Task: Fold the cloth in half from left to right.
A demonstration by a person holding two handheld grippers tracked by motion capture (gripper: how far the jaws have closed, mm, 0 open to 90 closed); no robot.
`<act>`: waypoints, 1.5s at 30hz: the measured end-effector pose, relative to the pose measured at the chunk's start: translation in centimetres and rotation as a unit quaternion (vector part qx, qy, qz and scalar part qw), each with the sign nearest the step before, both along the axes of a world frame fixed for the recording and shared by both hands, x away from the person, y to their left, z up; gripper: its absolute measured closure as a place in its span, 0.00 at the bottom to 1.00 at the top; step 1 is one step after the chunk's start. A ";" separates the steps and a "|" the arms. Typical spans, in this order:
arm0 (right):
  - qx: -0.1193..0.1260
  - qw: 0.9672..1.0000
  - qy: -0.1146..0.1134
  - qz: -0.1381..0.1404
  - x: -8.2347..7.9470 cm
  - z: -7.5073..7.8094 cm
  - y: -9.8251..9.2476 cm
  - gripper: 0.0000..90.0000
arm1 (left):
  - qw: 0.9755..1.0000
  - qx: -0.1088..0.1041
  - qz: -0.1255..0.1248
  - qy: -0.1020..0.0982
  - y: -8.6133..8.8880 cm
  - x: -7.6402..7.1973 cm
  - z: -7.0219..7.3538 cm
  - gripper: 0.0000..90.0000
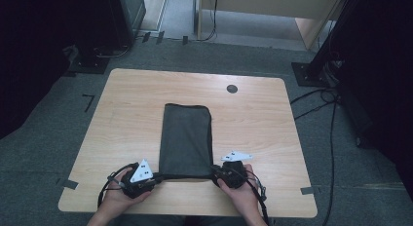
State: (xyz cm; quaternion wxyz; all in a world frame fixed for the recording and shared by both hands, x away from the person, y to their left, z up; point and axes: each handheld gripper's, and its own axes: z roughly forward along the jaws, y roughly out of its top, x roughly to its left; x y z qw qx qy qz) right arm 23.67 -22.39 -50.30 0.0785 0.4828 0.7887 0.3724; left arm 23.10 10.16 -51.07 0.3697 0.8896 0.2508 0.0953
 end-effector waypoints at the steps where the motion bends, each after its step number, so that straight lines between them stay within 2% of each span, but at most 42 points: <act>1: -0.001 1.000 0.004 -0.001 0.1 0.0 -0.2 0.76 | 1.000 -0.018 -0.004 0.014 0.3 0.1 0.2 0.68; 2: -0.001 1.000 0.004 -0.001 0.1 0.0 -0.2 0.76 | 0.999 -0.034 -0.005 0.021 0.5 0.2 0.3 0.68; 3: 0.010 1.000 -0.003 -0.006 0.1 0.3 -0.6 0.70 | 0.998 -0.054 -0.009 0.028 0.8 0.3 0.5 0.62; 5: 0.014 1.000 -0.006 -0.006 0.1 0.5 -0.8 0.69 | 0.996 -0.083 -0.003 0.030 1.2 0.5 0.8 0.60; 8: 0.021 0.999 -0.019 -0.027 0.5 1.1 -1.4 0.68 | 0.995 -0.098 0.010 0.026 1.4 0.7 1.0 0.56; 11: 0.022 0.999 -0.035 -0.035 0.9 1.4 -1.7 0.66 | 0.994 -0.099 0.038 0.014 1.2 0.8 1.0 0.51; 12: 0.020 0.998 -0.048 -0.037 1.4 1.8 -1.7 0.64 | 0.994 -0.096 0.051 0.005 1.0 0.8 1.0 0.47; 13: 0.020 0.998 -0.048 -0.037 1.4 1.8 -1.7 0.64 | 0.994 -0.094 0.059 0.000 0.9 0.9 1.1 0.47; 14: 0.019 0.998 -0.055 -0.038 1.7 2.0 -1.7 0.64 | 0.993 -0.094 0.070 0.000 0.7 1.0 1.0 0.45; 15: 0.018 0.996 -0.072 -0.041 2.7 2.6 -1.5 0.64 | 0.992 -0.089 0.084 0.001 0.4 1.2 0.9 0.44; 16: 0.018 0.996 -0.072 -0.041 2.7 2.6 -1.5 0.64 | 0.992 -0.089 0.084 0.001 0.4 1.2 0.9 0.44; 17: 0.016 0.996 -0.077 -0.040 3.1 2.7 -1.3 0.65 | 0.992 -0.080 0.093 0.002 0.3 1.3 0.6 0.44; 19: 0.004 0.995 -0.093 -0.042 4.6 3.1 -1.0 0.65 | 0.992 -0.065 0.106 0.007 0.1 1.4 0.3 0.44; 20: -0.004 0.994 -0.099 -0.046 6.3 3.2 -0.8 0.65 | 0.992 -0.060 0.108 0.011 0.2 1.5 0.2 0.44; 21: -0.004 0.994 -0.099 -0.046 6.3 3.2 -0.8 0.65 | 0.993 -0.055 0.108 0.014 0.2 1.5 0.1 0.44; 23: -0.005 0.993 -0.099 -0.056 8.2 3.4 -0.6 0.65 | 0.993 -0.042 0.111 0.017 0.3 1.4 0.0 0.44; 24: -0.003 0.993 -0.098 -0.063 10.2 3.4 -0.4 0.65 | 0.993 -0.036 0.110 0.021 0.3 1.4 -0.1 0.44; 25: -0.003 0.993 -0.098 -0.063 10.2 3.4 -0.4 0.65 | 0.993 -0.036 0.108 0.026 0.3 1.4 -0.2 0.44; 27: -0.001 0.993 -0.092 -0.073 12.2 3.4 -0.2 0.66 | 0.993 -0.036 0.107 0.029 0.4 1.5 -0.3 0.44; 28: -0.002 0.994 -0.084 -0.077 14.1 3.2 0.1 0.67 | 0.993 -0.038 0.107 0.030 0.4 1.5 -0.3 0.44; 29: -0.002 0.994 -0.084 -0.077 14.1 3.2 0.1 0.67 | 0.993 -0.040 0.107 0.031 0.4 1.6 -0.3 0.44; 32: -0.021 0.993 -0.088 -0.074 16.6 2.9 0.6 0.70 | 0.993 -0.041 0.105 0.029 0.5 1.5 -0.4 0.44; 35: -0.017 0.992 -0.082 -0.094 18.8 2.5 0.6 0.75 | 0.993 -0.042 0.104 0.027 0.5 1.5 -0.4 0.44; 38: -0.009 0.993 -0.061 -0.104 20.5 1.8 0.8 0.77 | 0.993 -0.042 0.103 0.026 0.5 1.6 -0.4 0.43; 40: -0.011 0.994 -0.045 -0.097 21.8 0.9 1.5 0.75 | 0.993 -0.043 0.103 0.025 0.5 1.6 -0.4 0.43; 43: -0.023 0.995 -0.033 -0.089 22.3 0.3 2.2 0.75 | 0.993 -0.043 0.103 0.025 0.5 1.5 -0.5 0.43; 45: -0.031 0.996 -0.024 -0.078 22.4 -0.2 2.8 0.82 | 0.993 -0.044 0.104 0.025 0.5 1.5 -0.5 0.43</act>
